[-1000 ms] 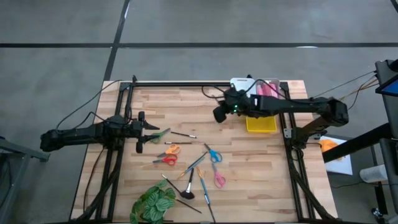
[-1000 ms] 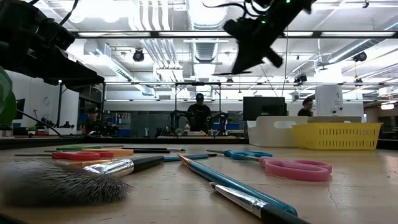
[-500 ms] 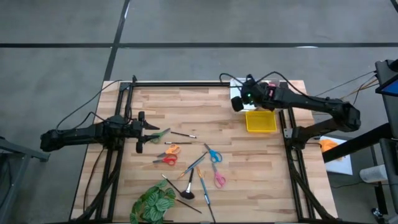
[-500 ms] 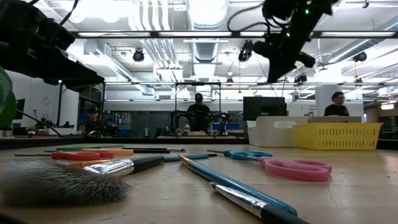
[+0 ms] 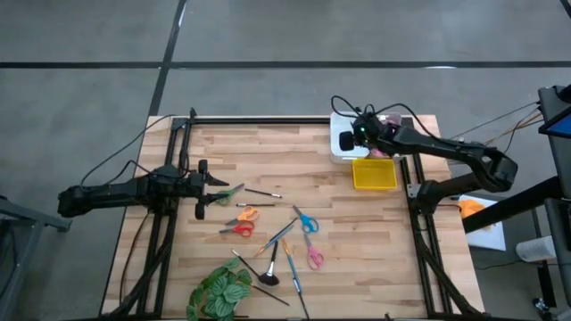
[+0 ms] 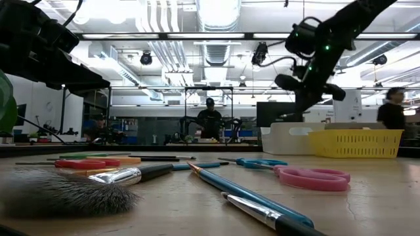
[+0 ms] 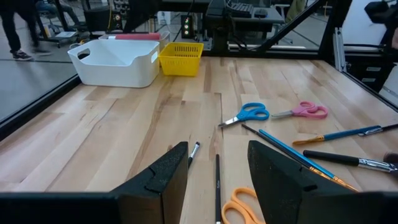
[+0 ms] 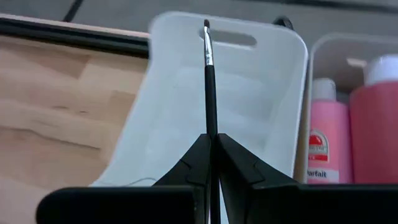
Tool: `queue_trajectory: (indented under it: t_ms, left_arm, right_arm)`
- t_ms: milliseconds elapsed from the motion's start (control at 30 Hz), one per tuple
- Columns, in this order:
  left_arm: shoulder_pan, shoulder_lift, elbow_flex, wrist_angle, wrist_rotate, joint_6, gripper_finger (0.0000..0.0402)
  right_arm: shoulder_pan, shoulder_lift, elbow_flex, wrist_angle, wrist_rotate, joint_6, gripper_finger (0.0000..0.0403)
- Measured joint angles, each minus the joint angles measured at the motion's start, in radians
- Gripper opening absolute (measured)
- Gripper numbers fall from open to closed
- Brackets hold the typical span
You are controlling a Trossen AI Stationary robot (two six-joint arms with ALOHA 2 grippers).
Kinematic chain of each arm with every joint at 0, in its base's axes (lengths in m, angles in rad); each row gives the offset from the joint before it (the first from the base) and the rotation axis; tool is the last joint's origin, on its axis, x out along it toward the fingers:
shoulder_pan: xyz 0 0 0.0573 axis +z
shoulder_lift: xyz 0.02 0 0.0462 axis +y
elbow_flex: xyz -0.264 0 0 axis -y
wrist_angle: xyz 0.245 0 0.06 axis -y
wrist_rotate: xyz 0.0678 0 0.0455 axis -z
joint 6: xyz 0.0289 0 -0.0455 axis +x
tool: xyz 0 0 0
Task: Pick & Place Paint Supplies
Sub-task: Put the black paint brush into the white bin
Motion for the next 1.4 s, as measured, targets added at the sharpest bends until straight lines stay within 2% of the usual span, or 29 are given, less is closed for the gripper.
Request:
queue_trajectory:
  t_ms: [267, 533, 667, 967, 1267, 1400]
  left_arm:
    - [0.0, 0.0, 0.0, 0.0, 0.0, 0.0, 0.0169]
    - [0.0, 0.0, 0.0, 0.0, 0.0, 0.0, 0.0169]
    - [0.0, 0.0, 0.0, 0.0, 0.0, 0.0, 0.0169]
    - [0.0, 0.0, 0.0, 0.0, 0.0, 0.0, 0.0169]
    - [0.0, 0.0, 0.0, 0.0, 0.0, 0.0, 0.0169]
    - [0.0, 0.0, 0.0, 0.0, 0.0, 0.0, 0.0169]
  right_arm:
    - [-0.007, 0.104, -0.007, 0.02, -0.001, 0.068, 0.0016]
    - [-0.013, 0.197, -0.007, 0.044, -0.049, 0.12, 0.0016]
    - [-0.014, 0.2, -0.007, 0.048, -0.049, 0.131, 0.0021]
    - [-0.034, 0.196, -0.007, 0.048, -0.055, 0.131, 0.0082]
    - [-0.034, 0.193, -0.007, 0.051, -0.07, 0.128, 0.0086]
    - [-0.033, 0.164, -0.007, 0.112, -0.108, 0.062, 0.0086]
